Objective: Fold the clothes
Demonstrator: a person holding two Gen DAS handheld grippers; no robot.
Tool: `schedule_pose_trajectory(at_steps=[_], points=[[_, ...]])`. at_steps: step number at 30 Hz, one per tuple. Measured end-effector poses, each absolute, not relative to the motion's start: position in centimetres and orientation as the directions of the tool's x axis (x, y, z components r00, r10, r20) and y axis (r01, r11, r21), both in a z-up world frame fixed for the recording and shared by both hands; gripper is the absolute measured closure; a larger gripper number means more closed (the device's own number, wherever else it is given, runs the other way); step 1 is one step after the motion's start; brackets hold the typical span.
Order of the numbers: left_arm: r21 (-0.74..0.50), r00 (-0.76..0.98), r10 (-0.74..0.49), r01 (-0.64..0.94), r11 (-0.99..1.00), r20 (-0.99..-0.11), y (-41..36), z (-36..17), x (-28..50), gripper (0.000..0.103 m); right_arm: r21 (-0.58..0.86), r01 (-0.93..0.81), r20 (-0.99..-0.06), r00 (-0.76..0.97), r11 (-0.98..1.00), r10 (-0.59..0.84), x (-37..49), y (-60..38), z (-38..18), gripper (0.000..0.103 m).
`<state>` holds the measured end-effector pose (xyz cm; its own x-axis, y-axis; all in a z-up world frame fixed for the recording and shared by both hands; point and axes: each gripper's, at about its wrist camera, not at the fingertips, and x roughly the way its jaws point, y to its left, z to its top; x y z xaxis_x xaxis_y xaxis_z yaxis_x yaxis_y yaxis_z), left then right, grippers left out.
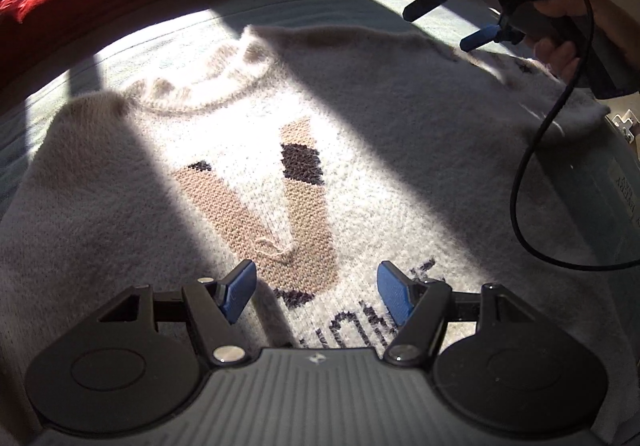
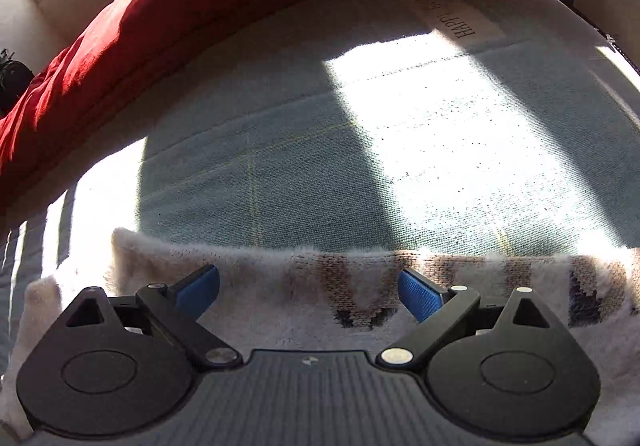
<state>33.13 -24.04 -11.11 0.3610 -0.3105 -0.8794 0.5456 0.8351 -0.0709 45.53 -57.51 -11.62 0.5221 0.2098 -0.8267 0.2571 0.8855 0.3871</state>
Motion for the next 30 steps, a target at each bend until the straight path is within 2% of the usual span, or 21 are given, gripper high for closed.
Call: schedule_pose_trajectory(at_steps=[4,7,9,12,15,22,27,30], points=[[-0.065,0.352,-0.302,0.55,0.832,-0.886,-24.2,-11.3,32.9,0.036,0.599,0.147,-0.702,0.57,0.787,0.427,40.5,-57.9,-10.1,0.005],[-0.052,0.348,-0.293,0.563,0.825,-0.89,-24.6,-11.4,32.8,0.036,0.753,0.082,-0.582,0.547,0.653,0.602,37.6,-57.9,-11.3,0.005],[-0.035,0.342,-0.28,0.577,0.816,-0.897,-25.1,-11.6,32.8,0.035,0.751,0.091,-0.598,0.515,0.654,0.615,36.8,-57.5,-12.7,0.005],[-0.017,0.334,-0.264,0.591,0.807,-0.905,-25.7,-11.6,32.9,0.035,0.681,0.112,-0.673,0.484,0.723,0.559,35.8,-57.8,-14.0,0.005],[-0.009,0.327,-0.252,0.596,0.803,-0.911,-26.1,-11.6,33.1,0.035,0.656,0.148,-0.69,0.514,0.74,0.509,34.3,-61.0,-14.0,0.005],[0.02,0.319,-0.22,0.606,0.795,-0.922,-27.0,-11.9,33.3,0.033,0.472,0.398,-0.803,0.563,0.787,0.197,28.8,-72.6,-13.8,0.005],[0.029,0.314,-0.205,0.606,0.795,-0.927,-27.6,-11.4,33.6,0.033,0.398,0.529,-0.826,0.562,0.749,0.042,27.5,-76.2,-12.7,0.005],[0.043,0.344,-0.221,0.618,0.785,-0.913,-28.7,-10.5,33.6,0.033,0.381,0.465,-0.807,0.589,0.799,0.042,29.0,-74.3,-11.7,0.005]])
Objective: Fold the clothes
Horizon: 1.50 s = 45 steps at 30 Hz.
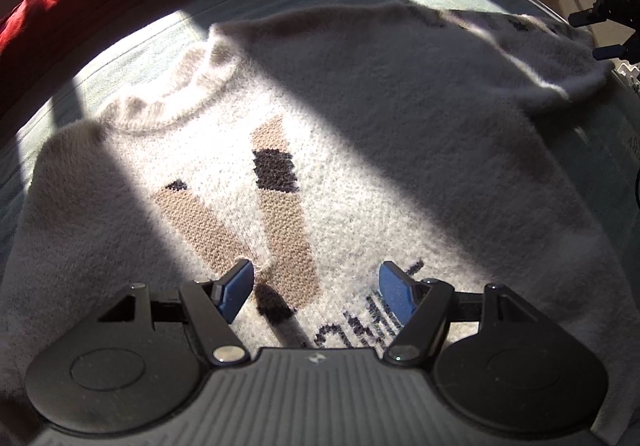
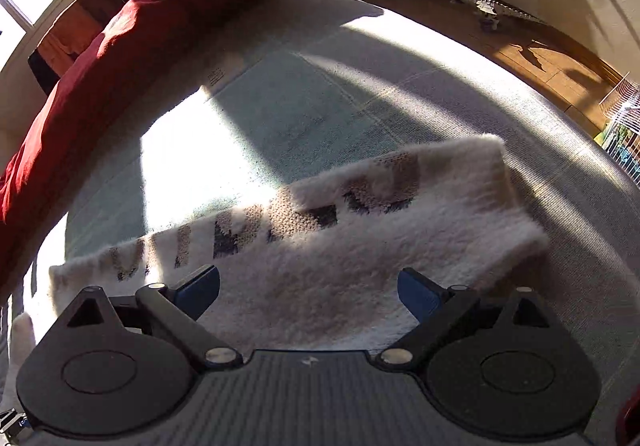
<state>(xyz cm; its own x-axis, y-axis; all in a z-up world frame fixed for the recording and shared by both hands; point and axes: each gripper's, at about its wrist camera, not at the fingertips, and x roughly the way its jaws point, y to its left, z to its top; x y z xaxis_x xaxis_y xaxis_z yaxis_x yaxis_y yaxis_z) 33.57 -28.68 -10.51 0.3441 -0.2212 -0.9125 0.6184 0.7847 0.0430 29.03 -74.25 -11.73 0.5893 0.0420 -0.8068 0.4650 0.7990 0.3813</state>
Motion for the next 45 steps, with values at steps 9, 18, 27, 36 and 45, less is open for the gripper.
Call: schedule_pose_trajectory(at_steps=[9,18,27,36,45], points=[[0.024,0.336,-0.266,0.66,0.751,-0.903,-32.2,-10.7,33.4,0.033,0.054,0.403,-0.858,0.487,0.914,-0.164,35.3,-70.1,-15.6,0.0],[0.003,0.324,-0.27,0.645,0.764,-0.907,-32.0,-11.3,33.5,0.032,0.193,0.449,-0.82,0.562,0.872,-0.108,36.3,-76.8,-15.4,0.0],[-0.001,0.31,-0.268,0.653,0.758,-0.912,-32.5,-11.4,33.8,0.032,0.231,0.297,-0.844,0.534,0.926,0.039,33.4,-72.0,-13.9,0.0],[-0.021,0.29,-0.25,0.616,0.788,-0.924,-32.4,-12.0,34.4,0.022,0.14,0.527,-0.859,0.486,0.838,-0.162,28.8,-78.4,-14.2,0.0],[-0.023,0.287,-0.23,0.58,0.814,-0.93,-32.4,-12.4,34.6,0.01,0.109,0.488,-0.865,0.476,0.866,-0.159,31.5,-77.2,-15.6,0.0]])
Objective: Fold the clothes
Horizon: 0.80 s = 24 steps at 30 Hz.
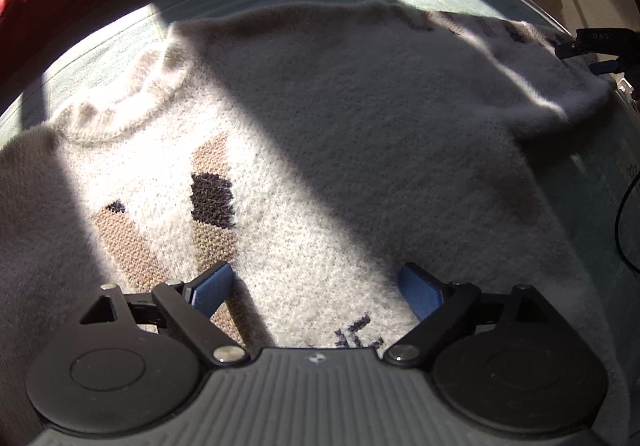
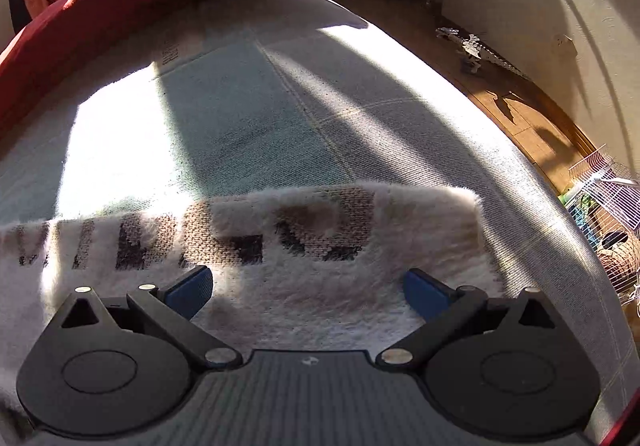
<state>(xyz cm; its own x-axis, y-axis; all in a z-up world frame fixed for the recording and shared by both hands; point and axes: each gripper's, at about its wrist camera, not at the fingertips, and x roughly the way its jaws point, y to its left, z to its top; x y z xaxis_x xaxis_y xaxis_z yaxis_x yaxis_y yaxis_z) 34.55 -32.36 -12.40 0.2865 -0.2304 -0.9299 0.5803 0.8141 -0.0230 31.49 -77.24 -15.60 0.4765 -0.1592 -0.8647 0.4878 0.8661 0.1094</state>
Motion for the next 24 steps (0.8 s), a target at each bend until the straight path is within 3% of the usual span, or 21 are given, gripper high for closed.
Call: schedule_pose_trajectory(at_steps=[5,13,17,24], points=[[-0.041,0.291,-0.24,0.555,0.831,-0.926,-31.9,-13.0,34.7,0.001,0.085,0.494,-0.85,0.489,0.865,-0.196,31.0,-76.6,-16.6,0.0],[-0.054,0.302,-0.271,0.572,0.818,-0.914,-31.1,-12.5,34.3,0.001,0.076,0.483,-0.894,0.421,0.872,-0.155,31.4,-74.7,-13.0,0.0],[-0.028,0.332,-0.269,0.582,0.813,-0.904,-29.3,-10.9,32.6,0.001,0.125,0.305,-0.848,0.527,0.944,-0.058,29.5,-67.5,-9.6,0.0],[0.021,0.332,-0.255,0.645,0.764,-0.908,-24.6,-9.9,27.5,0.001,0.141,-0.239,-0.815,0.523,0.961,0.25,25.7,-50.5,-8.6,0.0]])
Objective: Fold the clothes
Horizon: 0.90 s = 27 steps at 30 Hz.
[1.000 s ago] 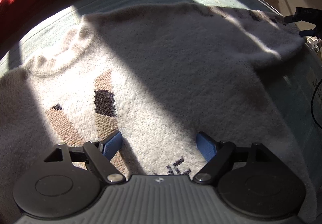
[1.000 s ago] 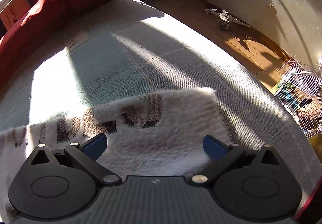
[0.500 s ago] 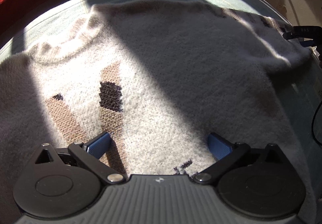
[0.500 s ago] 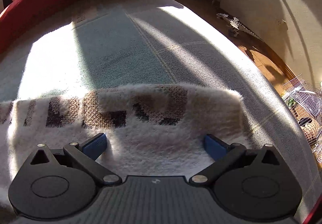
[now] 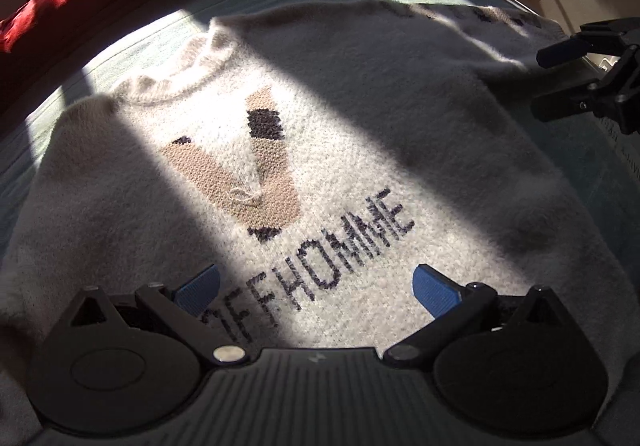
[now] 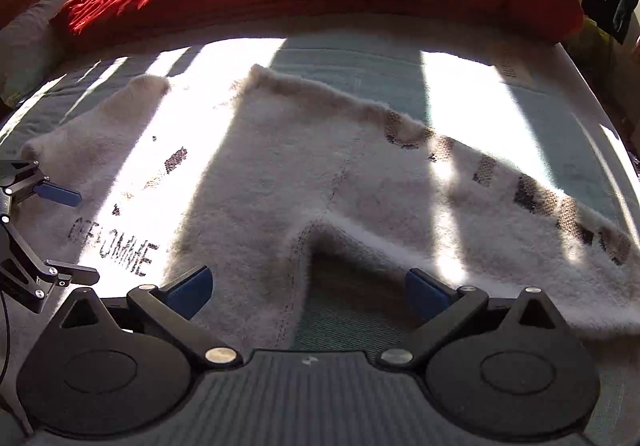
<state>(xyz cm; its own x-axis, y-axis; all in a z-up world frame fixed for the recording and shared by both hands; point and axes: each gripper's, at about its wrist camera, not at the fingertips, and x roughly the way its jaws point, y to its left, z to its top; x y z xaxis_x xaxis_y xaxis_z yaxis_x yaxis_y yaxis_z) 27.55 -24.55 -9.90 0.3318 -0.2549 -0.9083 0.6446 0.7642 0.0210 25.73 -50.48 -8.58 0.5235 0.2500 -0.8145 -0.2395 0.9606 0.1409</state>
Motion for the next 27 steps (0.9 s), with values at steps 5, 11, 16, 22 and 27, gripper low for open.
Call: schedule_pose_trajectory(at_steps=[5,11,16,22,27], points=[[0.055,0.317,-0.231,0.688,0.724,-0.92,-22.2,-11.2,24.5,0.001,0.166,-0.409,-0.849,0.403,0.897,0.341,23.5,-42.8,-11.4,0.0],[0.01,0.273,-0.26,0.707,0.707,-0.926,-20.7,-13.0,23.5,0.001,0.131,-0.377,-0.879,0.383,0.917,0.284,22.3,-40.9,-14.0,0.0],[-0.029,0.255,-0.295,0.708,0.705,-0.921,-20.1,-13.4,23.9,0.001,0.128,-0.307,-0.906,0.35,0.943,0.237,23.2,-40.2,-14.0,0.0],[-0.054,0.247,-0.329,0.72,0.691,-0.911,-19.5,-13.8,23.8,0.001,0.08,-0.27,-0.919,0.352,0.959,0.176,23.2,-39.6,-14.3,0.0],[-0.056,0.258,-0.35,0.73,0.681,-0.901,-19.2,-14.1,23.5,0.001,0.058,-0.26,-0.918,0.365,0.964,0.154,22.9,-39.6,-14.4,0.0]])
